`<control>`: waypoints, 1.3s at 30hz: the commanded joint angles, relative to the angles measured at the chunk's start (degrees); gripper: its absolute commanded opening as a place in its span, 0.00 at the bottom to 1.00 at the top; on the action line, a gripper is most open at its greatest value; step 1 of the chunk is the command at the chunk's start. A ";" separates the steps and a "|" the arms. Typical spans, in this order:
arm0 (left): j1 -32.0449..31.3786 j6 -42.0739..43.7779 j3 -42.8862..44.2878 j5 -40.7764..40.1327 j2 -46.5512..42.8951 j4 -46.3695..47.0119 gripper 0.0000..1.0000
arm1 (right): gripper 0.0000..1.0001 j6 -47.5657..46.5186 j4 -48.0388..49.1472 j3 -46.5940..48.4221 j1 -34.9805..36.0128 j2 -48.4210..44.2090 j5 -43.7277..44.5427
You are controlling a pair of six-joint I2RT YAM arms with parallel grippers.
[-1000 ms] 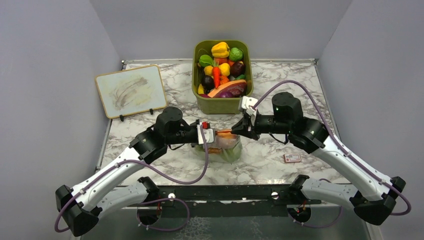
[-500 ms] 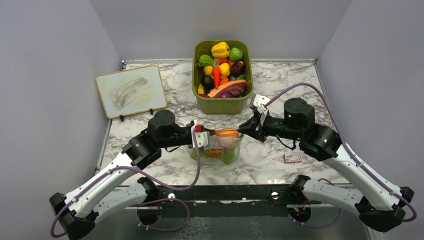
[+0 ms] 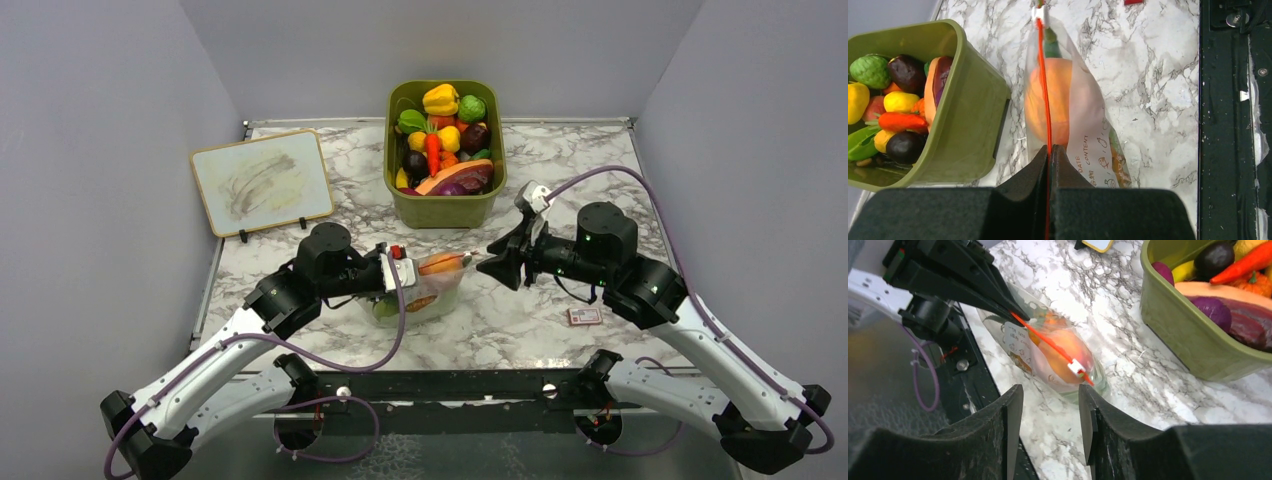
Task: Place the food in the zip-top bag and seal the zipper
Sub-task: Adjust the zipper food storage bag at the center of the board.
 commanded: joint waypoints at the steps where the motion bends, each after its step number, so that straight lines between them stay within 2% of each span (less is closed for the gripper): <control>1: 0.09 -0.58 0.46 0.70 -0.60 3.37 0.00 | 0.45 10.15 3.70 0.39 -0.10 -0.91 6.73; 7: 0.10 -0.59 0.52 1.59 -0.14 4.51 0.00 | 0.46 17.40 5.89 -0.96 -0.12 1.92 13.38; 14: 0.09 -0.49 1.07 1.52 0.29 5.09 0.00 | 0.42 17.90 7.73 -1.37 -0.18 4.48 5.69; 17: 0.06 0.08 1.15 2.38 0.35 4.94 0.00 | 0.53 8.90 7.67 -0.50 -0.10 4.75 -2.08; 19: 0.11 1.30 1.07 4.22 0.23 4.67 0.00 | 0.60 1.78 7.05 0.77 -0.12 4.49 -3.88; 22: 0.09 2.20 0.97 6.61 -0.07 4.61 0.00 | 0.64 -10.18 0.60 5.31 -0.10 5.76 -8.59; 27: 0.09 2.83 1.94 8.94 -0.16 3.50 0.00 | 0.64 -22.11 -11.93 10.54 -0.10 7.93 -11.10; 30: 0.09 2.93 1.95 9.11 -0.28 3.38 0.00 | 0.59 -27.21 -15.39 10.57 -0.10 7.99 -13.33; 34: 0.09 3.10 1.80 9.32 -0.25 3.42 0.00 | 0.49 -29.54 -15.97 9.56 -0.11 8.57 -15.86; 39: 0.09 3.14 1.13 10.13 -0.44 3.93 0.00 | 0.54 -33.15 -11.41 6.03 -0.13 8.21 -13.15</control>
